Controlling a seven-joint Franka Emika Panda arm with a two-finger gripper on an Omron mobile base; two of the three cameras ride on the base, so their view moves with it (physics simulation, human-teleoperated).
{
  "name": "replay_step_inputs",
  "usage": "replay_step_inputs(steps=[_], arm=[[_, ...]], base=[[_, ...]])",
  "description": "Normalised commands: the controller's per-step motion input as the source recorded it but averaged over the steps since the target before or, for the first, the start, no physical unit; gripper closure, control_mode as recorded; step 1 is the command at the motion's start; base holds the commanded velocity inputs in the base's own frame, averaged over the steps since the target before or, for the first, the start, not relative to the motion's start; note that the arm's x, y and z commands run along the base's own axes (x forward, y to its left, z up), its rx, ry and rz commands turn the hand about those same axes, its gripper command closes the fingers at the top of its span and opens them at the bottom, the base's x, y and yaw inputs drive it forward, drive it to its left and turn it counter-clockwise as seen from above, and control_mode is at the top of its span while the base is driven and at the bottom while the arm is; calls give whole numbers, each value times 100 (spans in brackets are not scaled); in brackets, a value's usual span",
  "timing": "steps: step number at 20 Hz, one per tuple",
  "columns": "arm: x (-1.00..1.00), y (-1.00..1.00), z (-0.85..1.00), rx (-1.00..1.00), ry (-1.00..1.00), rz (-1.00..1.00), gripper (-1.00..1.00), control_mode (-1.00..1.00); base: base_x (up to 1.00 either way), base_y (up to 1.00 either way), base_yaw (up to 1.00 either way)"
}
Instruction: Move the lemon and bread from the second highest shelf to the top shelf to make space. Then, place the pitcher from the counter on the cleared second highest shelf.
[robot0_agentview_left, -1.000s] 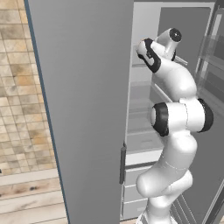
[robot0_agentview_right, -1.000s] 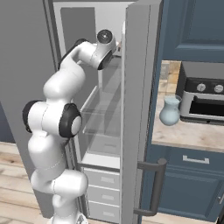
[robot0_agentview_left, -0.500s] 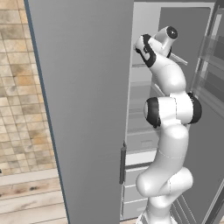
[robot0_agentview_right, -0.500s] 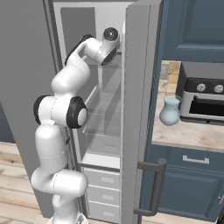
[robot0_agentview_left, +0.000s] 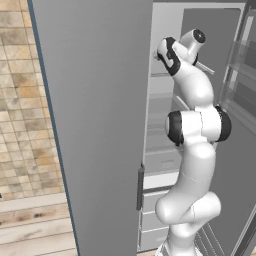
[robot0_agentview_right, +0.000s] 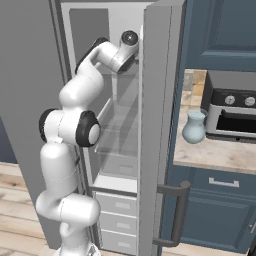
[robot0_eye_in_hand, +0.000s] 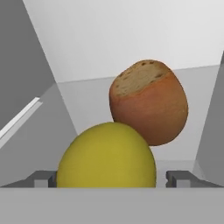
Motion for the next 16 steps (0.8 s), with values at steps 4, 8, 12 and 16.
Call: replay_step_inputs(steps=[4,8,12,16], arm=[[-50,48,-49,-9,-7,1,-100,-100],[-41,50,-29,-9,-7,0,-100,-100],[-47,4,4,-1,0,-3,-100,-100],[-70,-25,9,0,1,-12,-100,-100]], base=[[0,0,0],[0,0,0],[0,0,0],[0,0,0]])
